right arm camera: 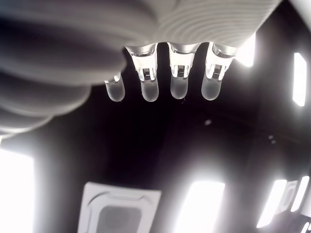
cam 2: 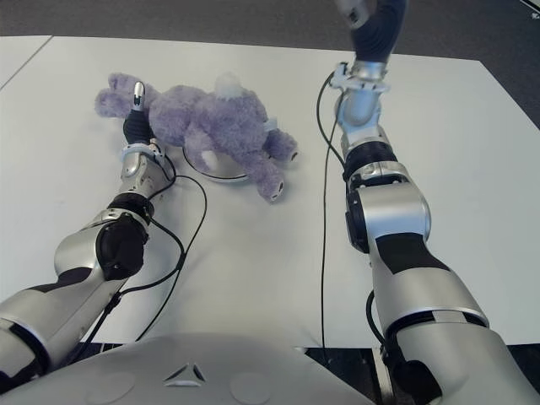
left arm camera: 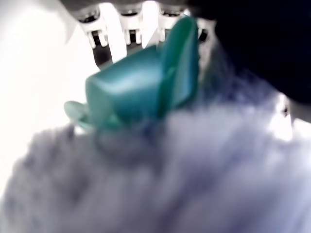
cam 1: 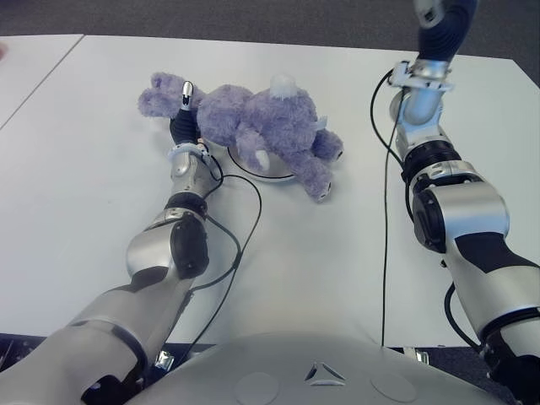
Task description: Put the doll into the plate.
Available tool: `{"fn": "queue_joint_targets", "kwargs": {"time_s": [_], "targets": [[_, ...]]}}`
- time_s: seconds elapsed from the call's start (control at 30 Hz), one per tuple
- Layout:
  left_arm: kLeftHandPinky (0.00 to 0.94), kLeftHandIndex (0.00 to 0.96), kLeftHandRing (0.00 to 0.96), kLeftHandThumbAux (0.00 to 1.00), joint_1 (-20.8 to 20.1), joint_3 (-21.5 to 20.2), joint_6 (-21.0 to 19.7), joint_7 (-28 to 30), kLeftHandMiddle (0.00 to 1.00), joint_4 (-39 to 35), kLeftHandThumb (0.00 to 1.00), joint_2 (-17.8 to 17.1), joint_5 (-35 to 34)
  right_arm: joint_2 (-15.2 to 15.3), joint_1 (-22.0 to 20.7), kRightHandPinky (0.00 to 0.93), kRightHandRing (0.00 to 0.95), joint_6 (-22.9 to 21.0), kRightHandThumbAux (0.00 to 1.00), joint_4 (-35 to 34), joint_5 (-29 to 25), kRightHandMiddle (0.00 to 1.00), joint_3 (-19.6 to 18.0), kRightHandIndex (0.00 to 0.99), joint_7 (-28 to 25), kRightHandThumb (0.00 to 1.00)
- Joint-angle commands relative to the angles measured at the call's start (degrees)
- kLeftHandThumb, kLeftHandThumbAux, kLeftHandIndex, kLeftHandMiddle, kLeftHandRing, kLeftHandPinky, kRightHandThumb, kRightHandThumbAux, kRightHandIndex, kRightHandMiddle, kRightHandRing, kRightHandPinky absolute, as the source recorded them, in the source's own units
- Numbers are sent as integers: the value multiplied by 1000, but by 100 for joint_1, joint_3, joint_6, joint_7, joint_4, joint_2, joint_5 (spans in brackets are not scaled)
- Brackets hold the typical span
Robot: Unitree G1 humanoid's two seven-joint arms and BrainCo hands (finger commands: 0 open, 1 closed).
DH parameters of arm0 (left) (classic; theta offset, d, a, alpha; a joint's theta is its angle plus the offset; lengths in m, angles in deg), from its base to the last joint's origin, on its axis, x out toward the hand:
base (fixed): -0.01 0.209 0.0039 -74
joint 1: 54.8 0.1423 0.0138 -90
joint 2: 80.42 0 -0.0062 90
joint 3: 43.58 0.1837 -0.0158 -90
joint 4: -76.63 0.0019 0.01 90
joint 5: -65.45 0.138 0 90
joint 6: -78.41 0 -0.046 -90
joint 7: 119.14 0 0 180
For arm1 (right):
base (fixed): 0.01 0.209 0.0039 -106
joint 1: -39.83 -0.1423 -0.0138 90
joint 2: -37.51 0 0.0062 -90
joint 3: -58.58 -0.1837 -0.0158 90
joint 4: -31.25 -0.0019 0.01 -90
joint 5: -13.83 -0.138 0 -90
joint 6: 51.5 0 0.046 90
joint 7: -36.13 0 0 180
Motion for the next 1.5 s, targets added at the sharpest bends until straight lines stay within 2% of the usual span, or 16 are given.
{"fn": "queue_joint_targets", "kwargs": {"time_s": [0.03,0.17,0.3,0.53,0.63,1.03,1.33,1.5], "targets": [[140,0,103,470,1172,-217,-730,-169,82,775,0,338,-207,24,-174,0,0,-1178,353,253,-1178,0,-1059,3,-1734,0],[145,0,107,468,1167,-228,-745,-192,86,776,0,343,-211,35,-156,0,0,-1880,364,412,-1220,8,-1290,8,-2176,0],[135,0,108,469,1173,-213,-738,-204,88,777,0,341,-183,50,7,0,0,-2915,413,557,-1235,25,-1510,20,-2408,0],[113,0,94,473,1190,-194,-716,-176,79,776,0,332,-161,79,146,0,10,-3604,527,589,-1153,45,-1799,34,-2614,0],[97,0,82,475,1209,-172,-700,-154,70,776,0,317,-137,130,379,1,11,-4007,594,635,-1135,41,-1954,32,-2730,0],[65,0,58,469,1253,-166,-660,-50,55,766,0,274,-147,61,852,9,4,-4726,723,637,-1061,22,-2297,18,-3022,0],[60,0,50,460,1274,-119,-613,-29,47,751,0,267,-124,-35,1210,21,21,-5169,757,651,-1002,38,-2446,39,-3002,0],[64,0,47,456,1299,-113,-575,22,44,746,0,261,-129,-118,1333,36,30,-5314,763,651,-861,46,-2399,50,-2874,0]]}}
